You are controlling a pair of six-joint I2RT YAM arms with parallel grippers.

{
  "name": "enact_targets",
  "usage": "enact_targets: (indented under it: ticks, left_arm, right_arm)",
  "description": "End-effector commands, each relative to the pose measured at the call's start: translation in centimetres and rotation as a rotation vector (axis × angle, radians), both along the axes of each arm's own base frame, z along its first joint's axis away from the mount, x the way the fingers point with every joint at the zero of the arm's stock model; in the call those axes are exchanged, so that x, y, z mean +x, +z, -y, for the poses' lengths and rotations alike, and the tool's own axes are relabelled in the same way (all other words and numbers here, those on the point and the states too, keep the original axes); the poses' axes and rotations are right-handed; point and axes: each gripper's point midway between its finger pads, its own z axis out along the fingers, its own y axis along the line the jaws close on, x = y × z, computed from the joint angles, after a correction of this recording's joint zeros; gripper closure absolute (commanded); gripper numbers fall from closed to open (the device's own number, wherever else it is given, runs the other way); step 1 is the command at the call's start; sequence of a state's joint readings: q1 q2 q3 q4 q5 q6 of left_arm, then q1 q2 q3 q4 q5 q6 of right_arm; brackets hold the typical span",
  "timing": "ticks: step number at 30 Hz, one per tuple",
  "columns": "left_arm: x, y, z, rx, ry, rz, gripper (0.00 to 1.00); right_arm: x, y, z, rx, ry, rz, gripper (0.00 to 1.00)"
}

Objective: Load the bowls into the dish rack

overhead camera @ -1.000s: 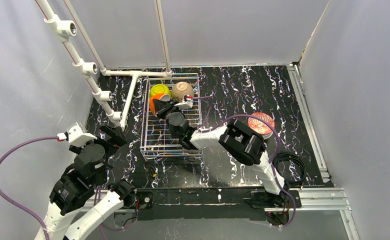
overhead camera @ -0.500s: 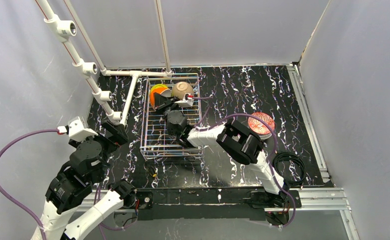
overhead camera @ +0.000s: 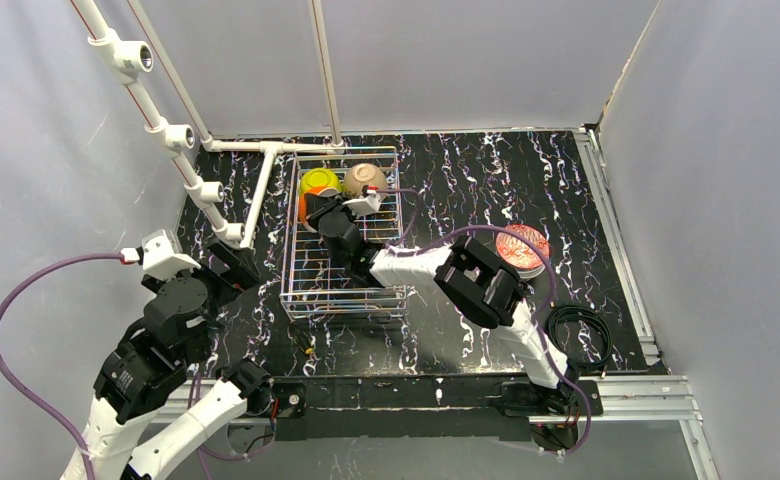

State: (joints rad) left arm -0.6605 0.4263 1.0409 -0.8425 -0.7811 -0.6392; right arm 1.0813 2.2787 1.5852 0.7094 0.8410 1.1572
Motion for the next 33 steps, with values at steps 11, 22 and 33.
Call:
enact_targets:
  ticks: [11,22,33]
  left_arm:
    - [0.4,0.9,0.0,0.018,0.004,0.016,0.02]
    - [0.5,0.3,0.1,0.014,0.005,0.008,0.02]
    - [0.4,-0.3,0.0,0.019,0.010,-0.005,0.02]
  right_arm:
    - [-0.1,2.0,-1.2,0.163,0.405,-0.220,0.99]
    - [-6.8,1.4,-1.4,-0.046,0.793,-0.276,0.99]
    - [-11.5,-1.1,-1.1,0.058,1.027,-0.394,0.99]
